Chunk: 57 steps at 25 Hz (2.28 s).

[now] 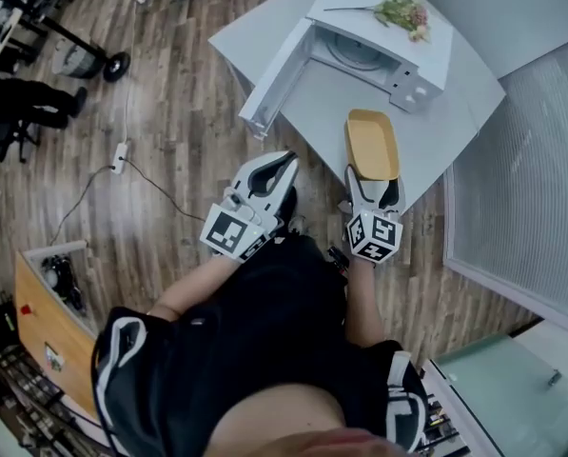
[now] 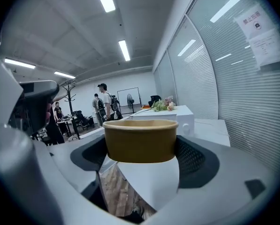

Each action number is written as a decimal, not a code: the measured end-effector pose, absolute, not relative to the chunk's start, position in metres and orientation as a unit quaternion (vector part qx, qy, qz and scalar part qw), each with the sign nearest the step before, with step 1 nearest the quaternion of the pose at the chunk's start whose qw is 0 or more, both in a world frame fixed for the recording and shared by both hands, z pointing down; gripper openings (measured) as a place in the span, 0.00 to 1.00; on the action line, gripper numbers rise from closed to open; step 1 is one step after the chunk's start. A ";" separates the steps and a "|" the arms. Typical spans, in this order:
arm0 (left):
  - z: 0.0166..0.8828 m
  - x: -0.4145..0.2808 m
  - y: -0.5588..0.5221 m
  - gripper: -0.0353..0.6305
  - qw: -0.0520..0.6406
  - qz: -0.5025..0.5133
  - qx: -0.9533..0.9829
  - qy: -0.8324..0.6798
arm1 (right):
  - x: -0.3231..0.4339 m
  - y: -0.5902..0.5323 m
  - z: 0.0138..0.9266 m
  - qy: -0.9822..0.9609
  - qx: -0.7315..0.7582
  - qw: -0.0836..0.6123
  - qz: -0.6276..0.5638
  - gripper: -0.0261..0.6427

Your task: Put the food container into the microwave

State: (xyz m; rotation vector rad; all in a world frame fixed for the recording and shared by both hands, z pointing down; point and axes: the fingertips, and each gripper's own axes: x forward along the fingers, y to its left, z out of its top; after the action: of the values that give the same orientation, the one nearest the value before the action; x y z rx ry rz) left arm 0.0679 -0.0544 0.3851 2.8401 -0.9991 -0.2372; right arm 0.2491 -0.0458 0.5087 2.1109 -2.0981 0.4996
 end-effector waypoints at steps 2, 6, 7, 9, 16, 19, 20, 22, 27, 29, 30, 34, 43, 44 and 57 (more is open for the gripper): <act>0.391 0.078 -0.073 0.10 0.065 -0.078 0.939 -0.330 | 0.256 -0.074 0.522 -0.696 0.694 0.067 0.168 0.75; 0.406 0.097 -0.120 0.10 0.063 -0.078 0.938 -0.331 | 0.270 -0.138 0.552 -0.697 0.691 0.079 0.175 0.75; 0.408 0.102 -0.133 0.10 0.068 -0.079 0.938 -0.331 | 0.275 -0.155 0.560 -0.696 0.691 0.086 0.176 0.75; 0.409 0.109 -0.157 0.10 0.076 -0.082 0.937 -0.332 | 0.283 -0.189 0.574 -0.692 0.692 0.098 0.180 0.75; 0.425 0.131 -0.227 0.10 0.098 -0.080 0.936 -0.330 | 0.306 -0.305 0.637 -0.680 0.697 0.133 0.185 0.75; 0.431 0.138 -0.249 0.10 0.103 -0.077 0.936 -0.329 | 0.313 -0.346 0.664 -0.674 0.698 0.147 0.192 0.75; 0.433 0.140 -0.256 0.10 0.105 -0.077 0.936 -0.328 | 0.316 -0.359 0.672 -0.671 0.699 0.151 0.195 0.75; 0.437 0.144 -0.269 0.10 0.109 -0.075 0.935 -0.328 | 0.321 -0.382 0.687 -0.667 0.701 0.157 0.198 0.75; 0.451 0.149 -0.296 0.10 0.120 -0.070 0.934 -0.329 | 0.331 -0.426 0.720 -0.659 0.702 0.175 0.208 0.75; 0.455 0.150 -0.304 0.10 0.124 -0.069 0.933 -0.330 | 0.334 -0.440 0.732 -0.655 0.702 0.182 0.212 0.75; 0.458 0.151 -0.308 0.10 0.126 -0.068 0.933 -0.331 | 0.336 -0.446 0.737 -0.653 0.702 0.184 0.215 0.75; 0.467 0.151 -0.319 0.10 0.134 -0.067 0.930 -0.334 | 0.345 -0.467 0.752 -0.643 0.708 0.189 0.224 0.75; 0.479 0.149 -0.326 0.10 0.148 -0.058 0.928 -0.338 | 0.345 -0.492 0.780 -0.639 0.698 0.212 0.243 0.75; 0.480 0.148 -0.326 0.10 0.149 -0.057 0.928 -0.338 | 0.345 -0.493 0.781 -0.639 0.697 0.212 0.245 0.75; 0.428 0.125 -0.244 0.10 0.115 -0.078 0.932 -0.336 | 0.306 -0.360 0.665 -0.676 0.692 0.146 0.208 0.68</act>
State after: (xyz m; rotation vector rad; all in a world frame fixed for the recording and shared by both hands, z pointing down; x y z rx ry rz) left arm 0.1253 -0.2444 0.4281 2.7302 -0.9834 -0.2287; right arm 0.3061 -0.3603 0.6653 1.9923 -1.9464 0.5990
